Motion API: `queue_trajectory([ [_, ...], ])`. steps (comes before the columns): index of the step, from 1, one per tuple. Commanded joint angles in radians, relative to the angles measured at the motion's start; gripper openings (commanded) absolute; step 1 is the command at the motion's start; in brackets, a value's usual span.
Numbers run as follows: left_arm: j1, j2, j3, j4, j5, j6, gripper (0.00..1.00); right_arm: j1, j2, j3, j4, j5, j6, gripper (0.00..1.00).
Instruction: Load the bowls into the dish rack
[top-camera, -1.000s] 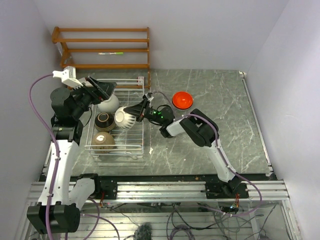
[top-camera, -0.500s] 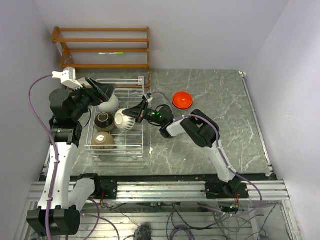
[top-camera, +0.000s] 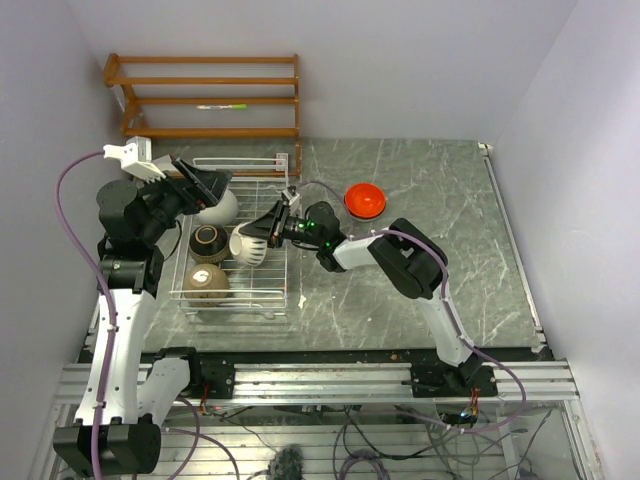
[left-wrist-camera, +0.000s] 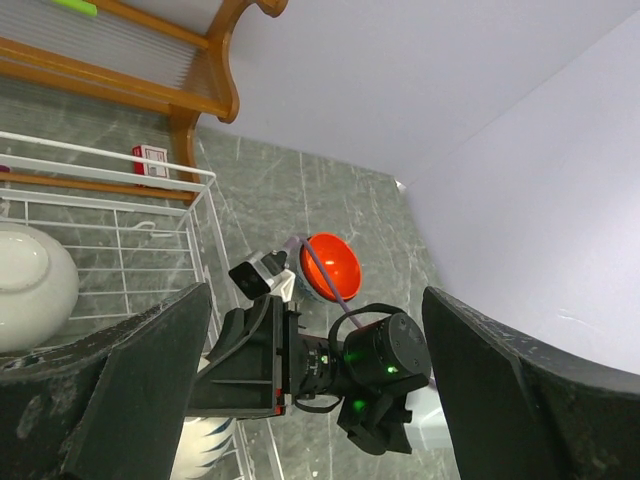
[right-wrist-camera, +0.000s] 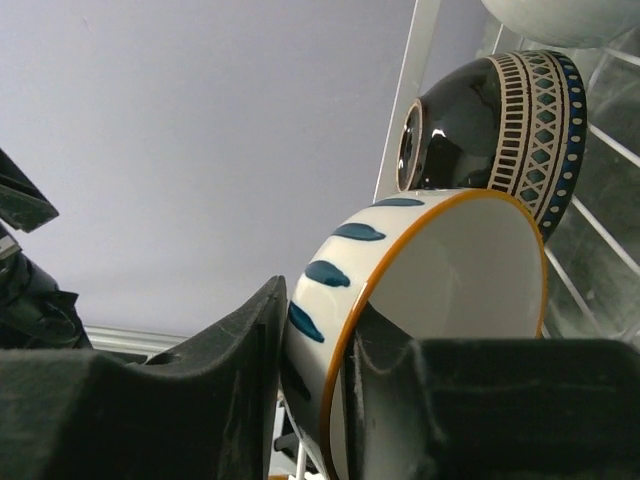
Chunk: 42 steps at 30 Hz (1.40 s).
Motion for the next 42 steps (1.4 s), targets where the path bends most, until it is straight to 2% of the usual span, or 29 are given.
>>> queue_trajectory([
  [1, 0.008, -0.018, 0.039, -0.024, -0.008, 0.027, 0.96, 0.007, -0.013, 0.016, -0.131, -0.002, -0.046, 0.3],
  [6, 0.008, -0.02, 0.043, -0.037, -0.013, 0.038, 0.96, 0.008, -0.03, 0.021, -0.214, 0.024, -0.097, 0.43],
  [16, 0.01, -0.019, 0.029, -0.037, -0.014, 0.048, 0.97, -0.004, -0.089, 0.035, -0.4, 0.101, -0.226, 0.57],
  [27, 0.009, -0.006, 0.007, 0.004, -0.002, 0.027, 0.97, -0.003, -0.139, 0.173, -0.836, 0.218, -0.464, 0.73],
  [36, 0.01, -0.001, 0.007, 0.007, 0.003, 0.028, 0.96, 0.002, -0.123, 0.241, -1.021, 0.301, -0.582, 0.79],
  [40, 0.01, 0.004, 0.014, 0.011, 0.008, 0.025, 0.96, 0.015, -0.111, 0.307, -1.125, 0.359, -0.671, 0.9],
  [42, 0.009, 0.008, 0.016, 0.015, 0.011, 0.024, 0.96, 0.026, -0.103, 0.334, -1.163, 0.379, -0.708, 0.92],
])
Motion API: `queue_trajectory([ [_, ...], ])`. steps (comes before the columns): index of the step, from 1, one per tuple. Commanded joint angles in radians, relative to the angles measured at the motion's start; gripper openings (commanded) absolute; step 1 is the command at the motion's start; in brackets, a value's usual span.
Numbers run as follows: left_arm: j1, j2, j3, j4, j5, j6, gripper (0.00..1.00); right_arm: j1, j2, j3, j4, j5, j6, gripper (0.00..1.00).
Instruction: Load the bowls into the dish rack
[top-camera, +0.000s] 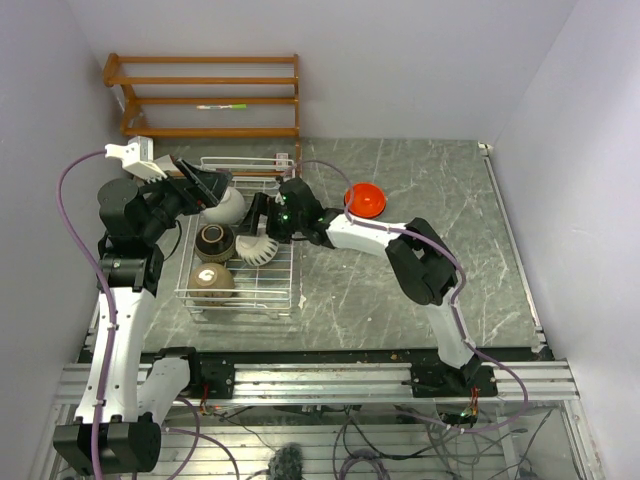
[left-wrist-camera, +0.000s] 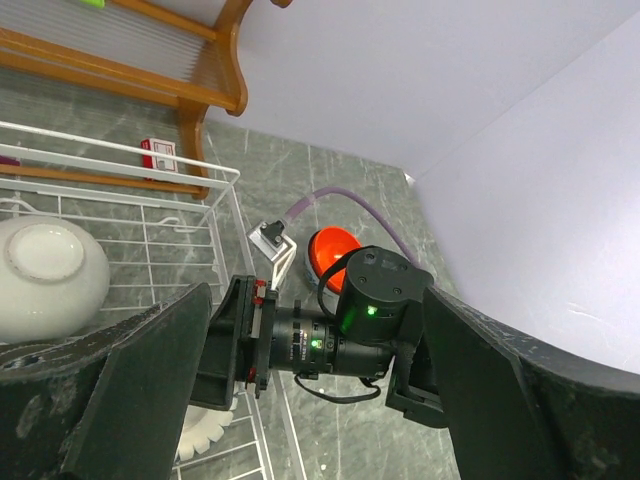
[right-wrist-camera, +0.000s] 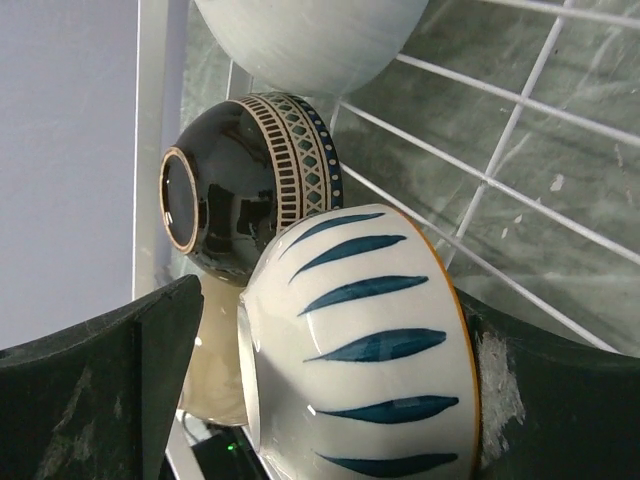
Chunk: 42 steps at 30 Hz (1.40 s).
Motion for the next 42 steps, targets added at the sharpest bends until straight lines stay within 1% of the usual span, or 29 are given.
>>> queue_trajectory([
  [1, 0.009, 0.005, 0.011, 0.041, 0.011, -0.001, 0.96, 0.003, 0.001, 0.066, -0.176, 0.145, -0.144, 0.92],
  [3, 0.008, 0.009, 0.011, 0.04, 0.012, 0.005, 0.96, 0.017, 0.002, 0.087, -0.215, 0.188, -0.188, 0.96],
  [8, 0.01, 0.015, 0.001, 0.042, 0.015, 0.017, 0.96, 0.034, 0.031, 0.14, -0.294, 0.271, -0.266, 1.0],
  [14, 0.009, 0.018, 0.007, 0.032, 0.024, 0.036, 0.97, 0.037, 0.085, 0.212, -0.349, 0.314, -0.344, 1.0],
  [19, 0.009, 0.012, 0.04, -0.014, 0.021, 0.071, 0.97, 0.044, 0.111, 0.285, -0.398, 0.357, -0.47, 1.0],
  [21, 0.01, 0.009, 0.049, -0.026, 0.019, 0.084, 0.97, 0.044, 0.108, 0.284, -0.387, 0.343, -0.517, 1.0],
  [29, 0.009, 0.012, 0.043, -0.037, 0.025, 0.103, 0.97, 0.043, 0.086, 0.26, -0.33, 0.316, -0.625, 1.0],
  [32, 0.01, 0.01, 0.038, -0.038, 0.024, 0.105, 0.97, 0.042, 0.093, 0.255, -0.315, 0.288, -0.664, 1.0],
  [36, 0.009, 0.009, 0.042, -0.044, 0.03, 0.109, 0.97, 0.025, 0.079, 0.199, -0.233, 0.205, -0.685, 1.0],
  [39, 0.009, 0.011, 0.046, -0.049, 0.03, 0.112, 0.97, -0.009, 0.058, 0.135, -0.128, 0.065, -0.651, 1.0],
  [42, 0.01, 0.012, 0.052, -0.061, 0.023, 0.121, 0.97, -0.046, 0.012, 0.027, 0.032, -0.097, -0.603, 1.0],
])
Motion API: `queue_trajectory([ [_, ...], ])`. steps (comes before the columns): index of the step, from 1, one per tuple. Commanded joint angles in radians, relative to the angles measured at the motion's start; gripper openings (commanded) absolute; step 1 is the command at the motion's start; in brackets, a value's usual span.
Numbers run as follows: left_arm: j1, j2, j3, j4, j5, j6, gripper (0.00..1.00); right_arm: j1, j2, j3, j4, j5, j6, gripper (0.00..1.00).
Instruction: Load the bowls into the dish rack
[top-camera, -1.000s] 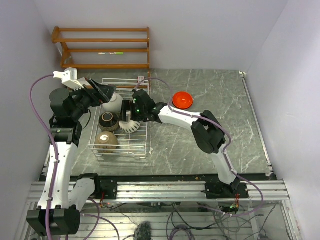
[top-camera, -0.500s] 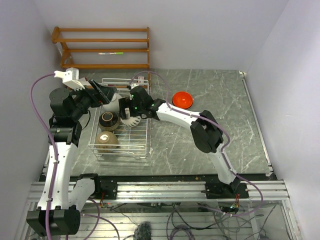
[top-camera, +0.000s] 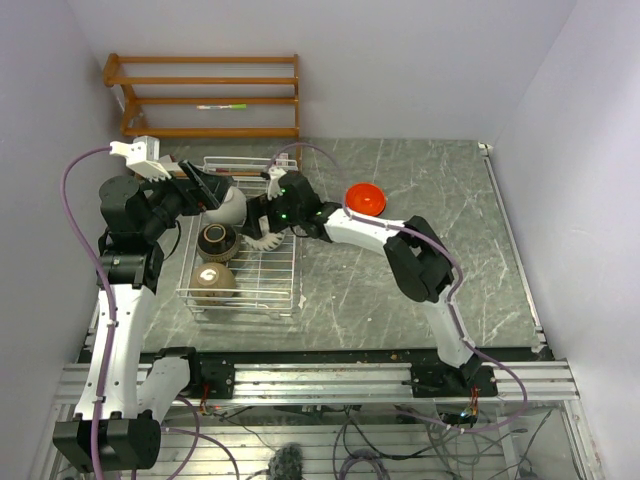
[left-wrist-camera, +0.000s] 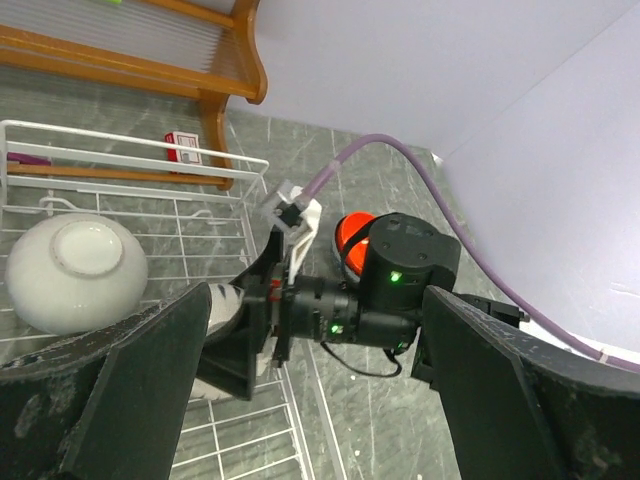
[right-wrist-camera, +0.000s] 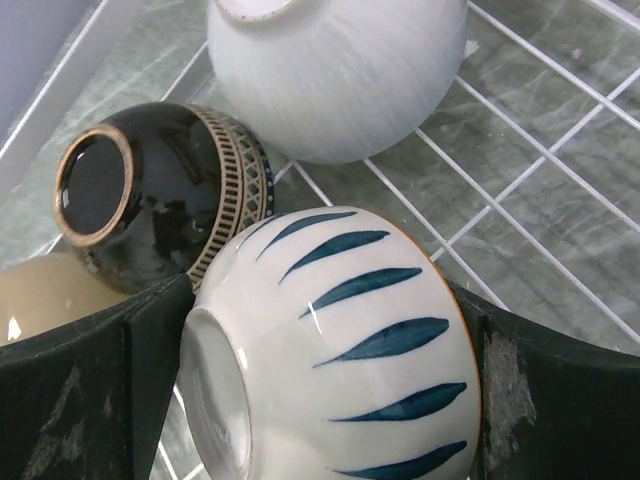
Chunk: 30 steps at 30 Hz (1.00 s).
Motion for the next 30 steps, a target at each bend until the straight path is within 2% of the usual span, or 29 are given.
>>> queue_trajectory([
  [1, 0.011, -0.005, 0.038, -0.022, 0.011, 0.027, 0.97, -0.063, -0.054, -0.145, 0.184, -0.248, 0.021, 1.0],
  [5, 0.01, 0.002, 0.036, -0.009, 0.021, 0.021, 0.97, -0.099, -0.071, -0.186, 0.322, -0.459, 0.035, 1.0],
  [11, 0.011, 0.011, 0.023, 0.022, 0.033, 0.006, 0.97, -0.107, -0.09, -0.213, 0.373, -0.471, -0.009, 1.0],
  [17, 0.01, 0.012, 0.02, 0.03, 0.035, 0.001, 0.97, -0.125, -0.07, -0.192, 0.395, -0.399, -0.005, 1.0],
  [22, 0.011, 0.019, 0.027, 0.014, 0.029, 0.015, 0.97, -0.13, -0.047, -0.109, 0.252, -0.321, -0.079, 1.0],
  [30, 0.011, 0.04, 0.019, 0.044, 0.032, 0.009, 0.97, -0.146, -0.071, -0.083, 0.108, -0.214, -0.158, 1.0],
])
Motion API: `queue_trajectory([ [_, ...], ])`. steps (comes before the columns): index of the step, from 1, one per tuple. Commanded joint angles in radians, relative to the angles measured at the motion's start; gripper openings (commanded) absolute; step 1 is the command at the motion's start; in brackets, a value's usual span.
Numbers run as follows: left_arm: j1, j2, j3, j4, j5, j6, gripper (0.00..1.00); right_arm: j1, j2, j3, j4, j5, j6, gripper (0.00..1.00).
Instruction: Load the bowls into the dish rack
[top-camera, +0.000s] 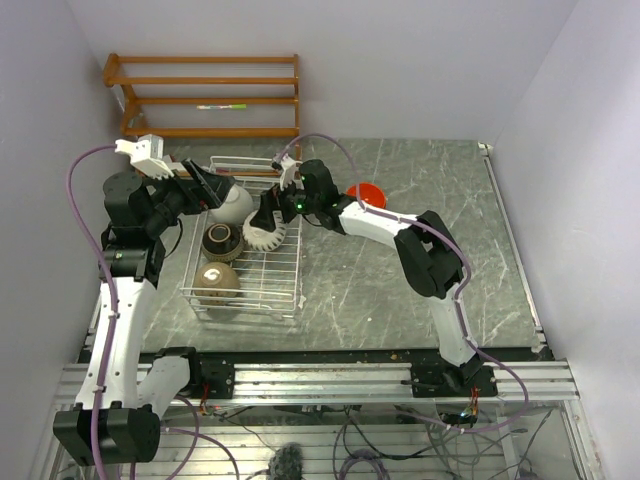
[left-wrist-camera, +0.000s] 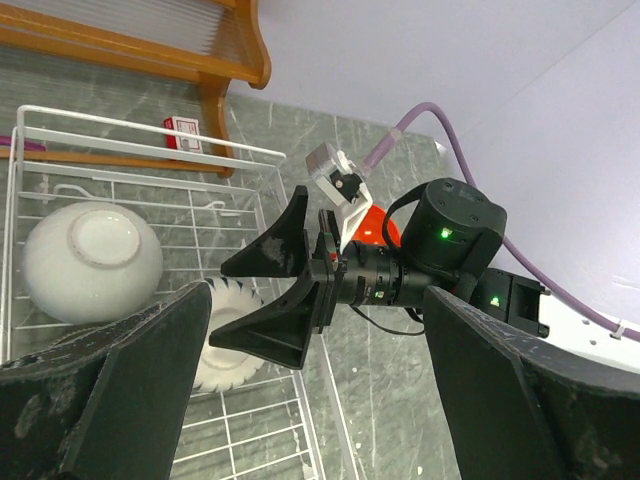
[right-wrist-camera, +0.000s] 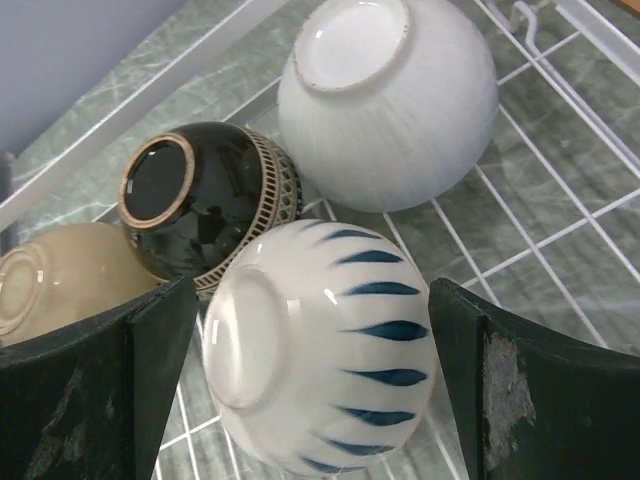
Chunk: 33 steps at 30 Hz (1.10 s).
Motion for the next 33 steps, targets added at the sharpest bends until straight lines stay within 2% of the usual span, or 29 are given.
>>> queue_trajectory([
  [1, 0.009, 0.009, 0.013, 0.054, 0.017, 0.0, 0.97, -0.033, -0.026, 0.016, -0.103, 0.118, -0.077, 1.0],
  [6, 0.01, 0.017, 0.004, 0.061, 0.018, 0.0, 0.97, -0.033, -0.04, 0.041, -0.175, 0.243, -0.111, 1.0],
  [12, 0.011, 0.022, 0.01, 0.063, 0.02, 0.006, 0.97, -0.033, -0.054, 0.048, -0.212, 0.284, -0.144, 1.0],
  [16, 0.011, 0.021, 0.01, 0.056, 0.022, 0.011, 0.97, -0.033, -0.101, 0.001, -0.164, 0.259, -0.142, 1.0],
  [21, 0.011, 0.013, 0.003, 0.061, 0.029, 0.006, 0.97, -0.032, -0.137, -0.031, -0.126, 0.135, -0.142, 1.0],
  [24, 0.011, 0.014, 0.003, 0.059, 0.033, 0.008, 0.97, -0.027, -0.166, -0.059, -0.103, 0.137, -0.134, 1.0],
  [27, 0.011, 0.013, 0.007, 0.055, 0.036, 0.01, 0.97, -0.018, -0.166, -0.037, -0.158, 0.199, -0.134, 1.0],
  [31, 0.01, 0.007, 0.017, 0.034, 0.032, 0.022, 0.97, 0.001, -0.16, 0.01, -0.264, 0.389, -0.149, 0.98],
  [33, 0.01, 0.005, 0.019, 0.034, 0.036, 0.023, 0.97, 0.002, -0.155, 0.023, -0.293, 0.429, -0.154, 0.98],
])
